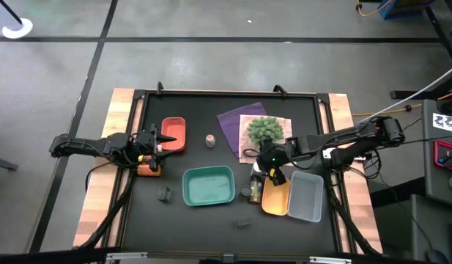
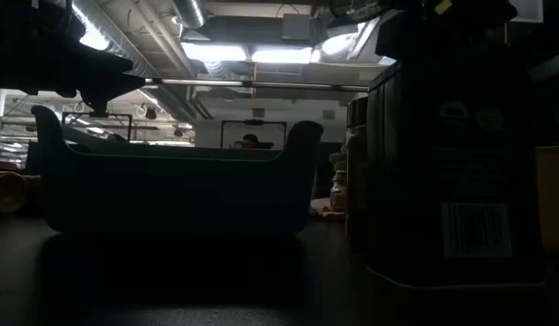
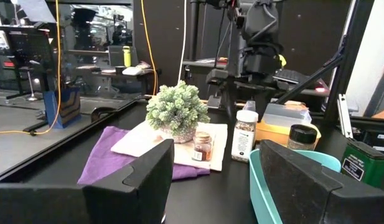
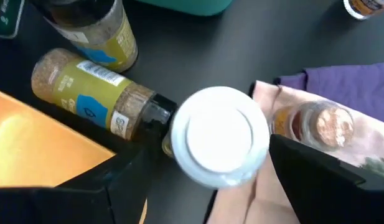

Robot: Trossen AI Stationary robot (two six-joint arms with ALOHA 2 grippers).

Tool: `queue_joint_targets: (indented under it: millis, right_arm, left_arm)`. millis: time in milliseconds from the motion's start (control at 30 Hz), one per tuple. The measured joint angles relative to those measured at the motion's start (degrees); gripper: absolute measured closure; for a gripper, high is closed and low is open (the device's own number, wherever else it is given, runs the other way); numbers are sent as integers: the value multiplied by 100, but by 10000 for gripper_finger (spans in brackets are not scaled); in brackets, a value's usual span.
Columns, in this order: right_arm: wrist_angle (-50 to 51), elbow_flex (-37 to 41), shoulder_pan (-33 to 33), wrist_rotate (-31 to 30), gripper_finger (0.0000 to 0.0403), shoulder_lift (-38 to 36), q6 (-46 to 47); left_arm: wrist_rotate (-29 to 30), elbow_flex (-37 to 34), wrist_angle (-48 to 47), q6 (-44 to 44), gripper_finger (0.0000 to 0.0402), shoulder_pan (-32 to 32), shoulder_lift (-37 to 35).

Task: Sort spices by type
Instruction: Put the white seasoning bottle into the transparent bin

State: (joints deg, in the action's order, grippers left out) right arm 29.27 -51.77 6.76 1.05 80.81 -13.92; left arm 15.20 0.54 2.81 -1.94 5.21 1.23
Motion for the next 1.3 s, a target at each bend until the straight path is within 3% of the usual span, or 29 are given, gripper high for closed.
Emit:
queue_joint_targets:
  millis: [367, 700, 1067, 1300]
  right_arm:
    - [-202, 0, 0, 108, 97, 84, 6]
    - [-242, 0, -4, 113, 187, 84, 16]
    - [-91, -29, -4, -99, 178, -53, 397]
    - [912, -747, -2, -200, 188, -254, 871]
  left_arm:
    - [0, 0, 1, 0, 174, 0, -2]
    - [0, 0, 0, 0, 174, 0, -2]
    - [0, 0, 0, 0, 174, 0, -2]
    - [0, 0, 1, 68, 174, -1, -2]
